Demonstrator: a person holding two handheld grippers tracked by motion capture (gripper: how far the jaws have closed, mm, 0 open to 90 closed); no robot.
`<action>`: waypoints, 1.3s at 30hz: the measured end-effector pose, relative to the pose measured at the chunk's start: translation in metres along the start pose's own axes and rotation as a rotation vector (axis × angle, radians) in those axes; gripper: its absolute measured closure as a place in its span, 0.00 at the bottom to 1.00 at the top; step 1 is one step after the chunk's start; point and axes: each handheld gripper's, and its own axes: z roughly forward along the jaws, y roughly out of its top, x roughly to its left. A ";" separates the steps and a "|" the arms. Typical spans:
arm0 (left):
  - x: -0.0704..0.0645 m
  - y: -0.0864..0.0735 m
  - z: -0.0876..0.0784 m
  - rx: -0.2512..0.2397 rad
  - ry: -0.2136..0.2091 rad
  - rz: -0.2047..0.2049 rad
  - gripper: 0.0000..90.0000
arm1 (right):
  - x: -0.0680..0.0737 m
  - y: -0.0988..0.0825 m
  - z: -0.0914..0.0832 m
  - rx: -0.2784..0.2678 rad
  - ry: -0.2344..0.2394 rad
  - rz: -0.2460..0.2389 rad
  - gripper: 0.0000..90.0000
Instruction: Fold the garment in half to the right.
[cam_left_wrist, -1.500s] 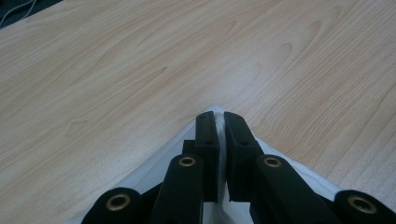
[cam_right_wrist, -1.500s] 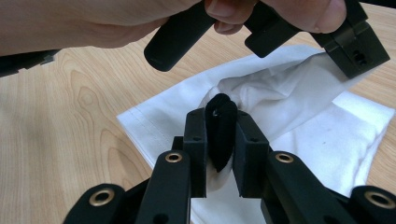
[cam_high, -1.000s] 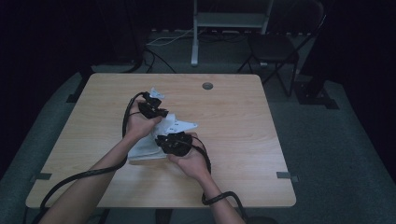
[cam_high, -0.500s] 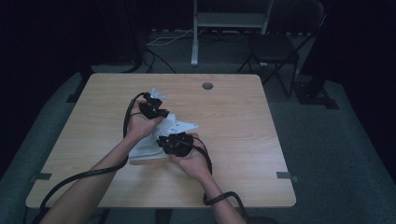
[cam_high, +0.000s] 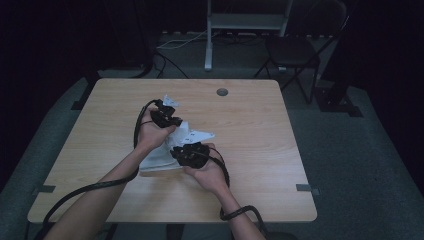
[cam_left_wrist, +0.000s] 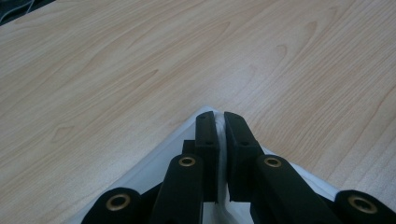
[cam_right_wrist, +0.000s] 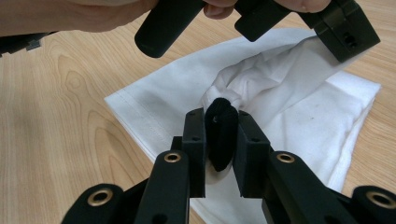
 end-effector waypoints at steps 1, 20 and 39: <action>0.000 0.000 0.000 0.000 0.001 0.001 0.95 | 0.000 0.000 0.000 -0.002 0.000 0.002 0.86; -0.007 0.002 0.006 0.002 0.005 0.008 0.94 | -0.004 -0.007 -0.003 0.017 -0.005 0.010 0.86; -0.011 0.003 0.012 0.015 0.011 0.030 0.94 | -0.007 -0.013 -0.005 0.043 -0.006 0.014 0.85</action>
